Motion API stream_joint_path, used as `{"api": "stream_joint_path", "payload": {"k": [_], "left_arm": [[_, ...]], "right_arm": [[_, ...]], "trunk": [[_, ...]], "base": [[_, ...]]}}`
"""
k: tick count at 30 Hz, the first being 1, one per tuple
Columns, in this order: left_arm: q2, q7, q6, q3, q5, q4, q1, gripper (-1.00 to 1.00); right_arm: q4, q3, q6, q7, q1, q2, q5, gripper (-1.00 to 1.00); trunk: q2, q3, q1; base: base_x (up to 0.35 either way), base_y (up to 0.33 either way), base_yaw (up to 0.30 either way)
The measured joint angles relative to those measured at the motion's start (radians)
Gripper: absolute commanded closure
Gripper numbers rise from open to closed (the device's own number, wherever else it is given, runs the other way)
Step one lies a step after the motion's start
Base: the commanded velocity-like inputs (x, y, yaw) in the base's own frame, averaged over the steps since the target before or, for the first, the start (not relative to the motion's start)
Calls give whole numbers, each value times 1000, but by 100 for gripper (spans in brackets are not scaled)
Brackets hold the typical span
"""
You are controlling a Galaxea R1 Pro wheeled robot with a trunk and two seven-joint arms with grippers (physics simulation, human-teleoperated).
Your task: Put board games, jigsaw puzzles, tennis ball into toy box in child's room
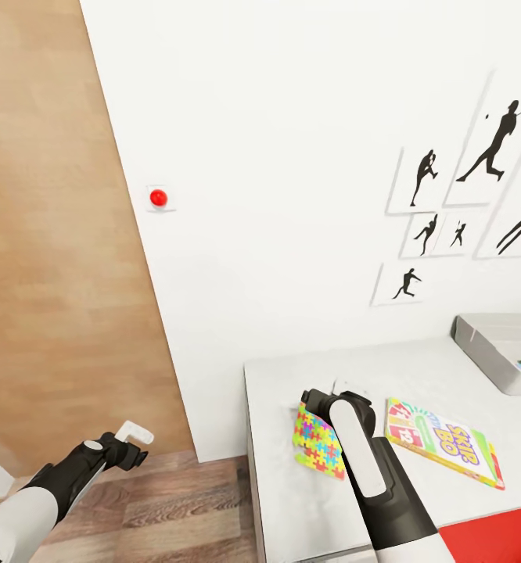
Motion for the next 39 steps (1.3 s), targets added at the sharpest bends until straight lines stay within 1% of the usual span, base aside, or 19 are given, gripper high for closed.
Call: {"api": "stream_joint_path", "payload": {"k": [12, 18, 20, 22, 25, 26, 27, 28, 29, 30, 31, 32, 33, 34, 35, 36, 37, 38, 39], "left_arm": [[0, -1, -1, 0, 1, 0, 0, -100], [5, -15, -2, 6, 8, -5, -1, -100], [8, -28, -2, 9, 12, -9, -1, -100], [13, -64, 0, 12, 14, -15, -2, -100], [31, -163, 6, 20, 15, -34, -3, -100], [50, -238, 11, 32, 13, -53, -3, -100], [63, -284, 16, 41, 13, -66, -3, -100], [90, -387, 28, 65, 13, -95, -3, -100], [106, -446, 35, 83, 12, -111, -3, -100], [136, -565, 49, 125, 10, -141, -3, -100], [153, -629, 54, 151, 9, -154, -3, -100], [181, -748, 61, 209, 8, -172, -3, -100], [196, -807, 64, 239, 10, -180, -3, -100], [221, -909, 68, 299, 16, -189, -3, -100], [235, -958, 71, 333, 17, -193, -3, -100], [253, -1042, 75, 399, 18, -200, -3, -100], [261, -1080, 76, 432, 17, -202, -2, -100], [272, -1139, 79, 488, 15, -206, -2, -100], [276, -1164, 80, 513, 13, -207, -2, -100]], "right_arm": [[1, 0, 0, 0, 0, 0, -1, -100], [1, -1, 0, 0, 0, 0, -1, -100], [1, -1, 0, 0, 0, 0, -1, -100], [1, 0, 0, 0, 0, 0, -1, -100], [2, 0, 0, 0, 0, 0, -1, -100], [3, 0, 0, 0, 0, 0, -1, -100], [4, 0, 0, 0, 0, 0, -1, -100], [6, 2, 0, 0, 0, 0, -1, -100], [7, 2, 0, 0, 0, 0, -1, -100], [9, 4, 0, 0, 0, 0, 0, -100], [10, 4, 0, 0, 0, 1, 0, -100], [11, 6, 0, 0, 0, 1, 0, -100], [11, 7, 0, 0, 0, 1, 0, -100], [12, 9, 0, 0, 0, 1, 0, -100], [12, 10, 0, 0, 0, 1, -1, -100], [13, 11, 0, 0, 0, 1, -1, -100], [13, 12, 0, 0, 0, 1, -1, -100], [14, 13, 0, 0, 0, 1, -1, -100], [14, 13, 0, 0, 0, 1, -1, -100]], "trunk": [[0, -10, 0], [0, -18, 0], [0, -21, 0], [0, -23, 0], [0, -28, 0], [0, -29, 0], [0, -30, 0], [0, -32, 0], [0, -33, 0], [0, -34, 0], [0, -35, 0], [0, -36, 0], [0, -37, 0], [0, -38, 0], [0, -39, 0], [0, -40, 0], [0, -41, 0], [0, -42, 0], [0, -43, 0]], "base": [[0, 0, -133], [0, 0, -168], [0, 0, -161], [0, 0, -155], [0, 0, -140], [0, 0, -104], [0, 0, -67], [0, 0, -53], [0, 0, -28], [0, 0, -7], [0, 0, 54], [0, 0, 85], [0, 0, 136], [0, 0, 156], [0, 0, 183], [0, 0, 193], [0, 0, 206], [0, 0, 206], [0, 0, 172]]}}
